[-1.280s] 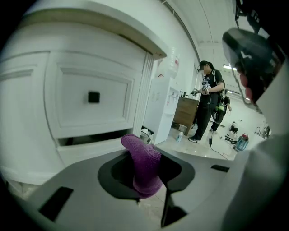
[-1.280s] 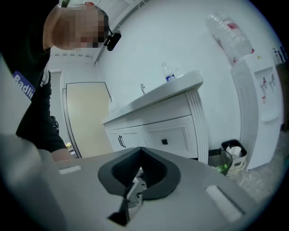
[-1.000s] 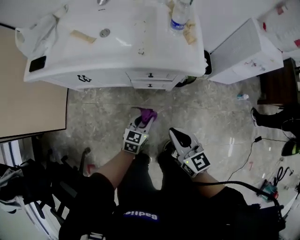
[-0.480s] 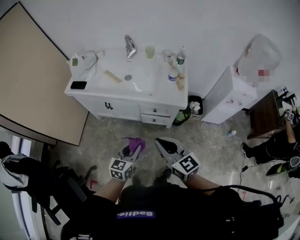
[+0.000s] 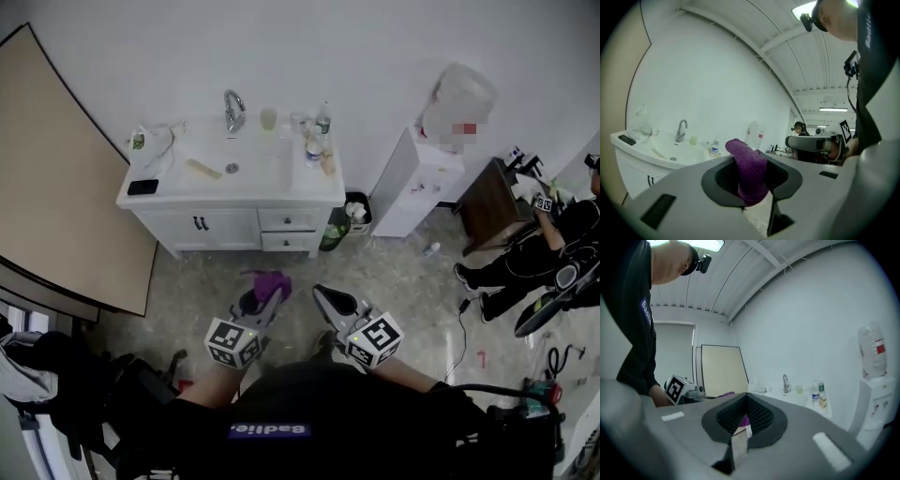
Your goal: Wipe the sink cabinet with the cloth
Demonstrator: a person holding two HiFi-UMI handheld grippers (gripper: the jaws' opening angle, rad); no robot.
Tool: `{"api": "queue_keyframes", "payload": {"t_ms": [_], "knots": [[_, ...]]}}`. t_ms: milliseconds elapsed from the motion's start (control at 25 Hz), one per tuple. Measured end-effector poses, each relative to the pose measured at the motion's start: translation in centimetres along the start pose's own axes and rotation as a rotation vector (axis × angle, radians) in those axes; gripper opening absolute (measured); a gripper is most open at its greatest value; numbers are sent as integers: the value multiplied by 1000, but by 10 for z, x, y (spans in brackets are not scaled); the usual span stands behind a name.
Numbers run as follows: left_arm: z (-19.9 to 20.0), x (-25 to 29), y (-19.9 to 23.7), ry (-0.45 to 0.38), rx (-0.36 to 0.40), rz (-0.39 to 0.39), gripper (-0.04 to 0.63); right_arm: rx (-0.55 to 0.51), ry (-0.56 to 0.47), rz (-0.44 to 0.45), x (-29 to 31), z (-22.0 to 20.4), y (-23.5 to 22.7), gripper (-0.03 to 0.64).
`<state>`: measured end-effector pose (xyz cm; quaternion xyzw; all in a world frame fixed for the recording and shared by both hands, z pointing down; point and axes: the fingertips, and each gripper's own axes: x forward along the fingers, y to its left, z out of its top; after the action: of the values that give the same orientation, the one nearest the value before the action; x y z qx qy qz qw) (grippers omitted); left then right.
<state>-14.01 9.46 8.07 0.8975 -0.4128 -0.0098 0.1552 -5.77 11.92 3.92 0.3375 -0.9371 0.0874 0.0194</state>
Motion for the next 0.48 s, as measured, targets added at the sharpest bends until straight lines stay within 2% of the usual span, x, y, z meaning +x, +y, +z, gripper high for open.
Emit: {"api": "queue_keyframes", "payload": {"t_ms": [200,360,480], "knots": [[6,-21,-38,-20,12,-50,110,-7,-23,-8,-17,7,15,0],[18,-33,-63,-39,62,-46,110,-13,-38,41,-23,16,17,0],[35,-28,-86,-78,69,-41,110,-33,-44,92,-33,25,16,0]]}}
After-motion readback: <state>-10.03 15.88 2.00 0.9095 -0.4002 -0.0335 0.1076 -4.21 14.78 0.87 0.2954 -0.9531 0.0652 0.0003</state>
